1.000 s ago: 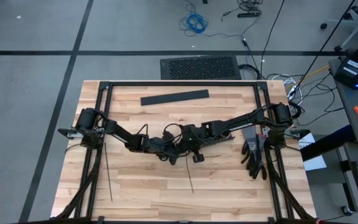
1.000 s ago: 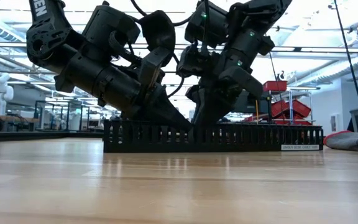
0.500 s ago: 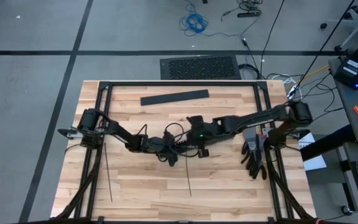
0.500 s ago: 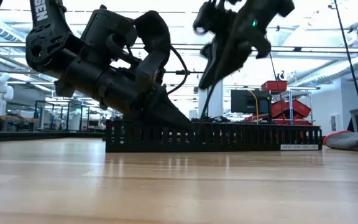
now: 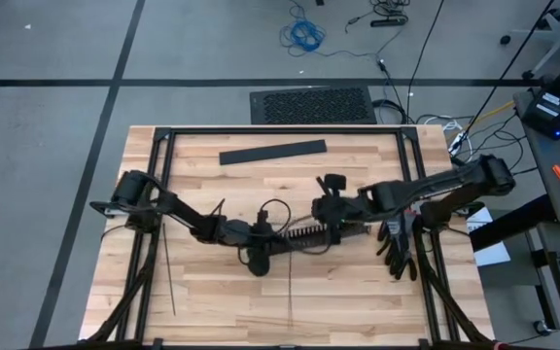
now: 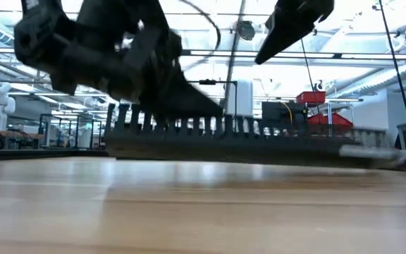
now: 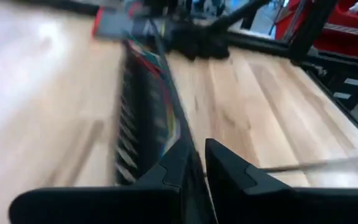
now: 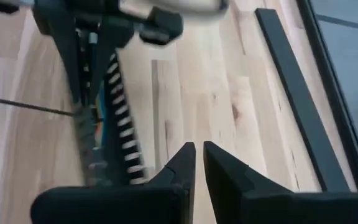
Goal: Ziptie cables
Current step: Put the zip tied cable wires into the black cable duct
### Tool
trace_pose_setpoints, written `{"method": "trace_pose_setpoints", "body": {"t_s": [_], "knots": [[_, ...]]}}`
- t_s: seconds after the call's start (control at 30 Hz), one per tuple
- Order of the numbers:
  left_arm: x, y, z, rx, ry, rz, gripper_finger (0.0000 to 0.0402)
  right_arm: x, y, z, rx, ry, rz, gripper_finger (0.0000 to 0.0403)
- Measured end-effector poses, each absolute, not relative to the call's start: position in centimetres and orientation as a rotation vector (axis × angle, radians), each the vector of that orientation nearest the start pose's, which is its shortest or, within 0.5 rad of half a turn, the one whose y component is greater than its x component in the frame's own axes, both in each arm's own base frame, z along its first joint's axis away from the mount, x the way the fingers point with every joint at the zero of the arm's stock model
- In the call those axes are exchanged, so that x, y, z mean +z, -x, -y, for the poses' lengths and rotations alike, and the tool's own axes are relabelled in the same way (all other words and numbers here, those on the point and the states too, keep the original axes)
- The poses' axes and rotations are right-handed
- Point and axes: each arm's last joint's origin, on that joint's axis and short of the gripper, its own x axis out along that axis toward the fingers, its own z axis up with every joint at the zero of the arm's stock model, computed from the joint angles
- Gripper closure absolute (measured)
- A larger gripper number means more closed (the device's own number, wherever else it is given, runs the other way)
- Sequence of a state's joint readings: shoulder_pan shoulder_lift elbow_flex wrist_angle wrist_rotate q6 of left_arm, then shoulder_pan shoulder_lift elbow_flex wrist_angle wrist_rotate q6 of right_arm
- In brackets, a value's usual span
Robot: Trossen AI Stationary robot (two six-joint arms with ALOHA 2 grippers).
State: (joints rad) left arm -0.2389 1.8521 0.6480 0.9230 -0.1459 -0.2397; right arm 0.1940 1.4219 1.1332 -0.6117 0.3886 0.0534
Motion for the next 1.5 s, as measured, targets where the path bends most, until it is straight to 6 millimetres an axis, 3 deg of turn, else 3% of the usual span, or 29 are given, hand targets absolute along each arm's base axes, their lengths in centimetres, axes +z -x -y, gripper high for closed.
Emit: {"method": "trace_pose_setpoints", "body": {"t_s": [0.23,0.4,0.53,0.77,0.97,1.17,1.4,1.5], "knots": [[15.5,-31.6,7.7,-0.037,0.052,-0.2,0.035,27.7,-27.8,-7.2,-0.246,0.227,-0.85,0.038],[15.1,-31.3,7.7,-0.005,0.087,-0.271,0.035,27.3,-26.3,-8.9,-0.319,0.258,-0.885,0.038],[14.4,-30.9,8.7,-0.015,0.132,-0.334,0.035,26.5,-24.0,-9.7,-0.454,0.228,-0.98,0.038],[14.3,-30.3,10.5,0.027,0.124,-0.325,0.0349,22.5,-20.6,-12.1,-0.528,0.083,-0.99,0.038],[14.6,-30.3,10.6,0.032,0.163,-0.304,0.0349,18.8,-18.7,-12.1,-0.602,-0.024,-0.975,0.038],[14.6,-30.3,10.6,0.032,0.164,-0.304,0.0349,17.5,-18.0,-13.1,-0.525,-0.111,-1.007,0.038],[15.6,-31.4,11.6,-0.158,0.181,-0.294,0.0349,19.0,-17.6,-16.1,-0.305,-0.102,-1.031,0.0381],[14.6,-32.1,12.0,-0.182,0.184,-0.356,0.0349,19.0,-17.5,-16.6,-0.228,-0.108,-1.073,0.0381]]}}
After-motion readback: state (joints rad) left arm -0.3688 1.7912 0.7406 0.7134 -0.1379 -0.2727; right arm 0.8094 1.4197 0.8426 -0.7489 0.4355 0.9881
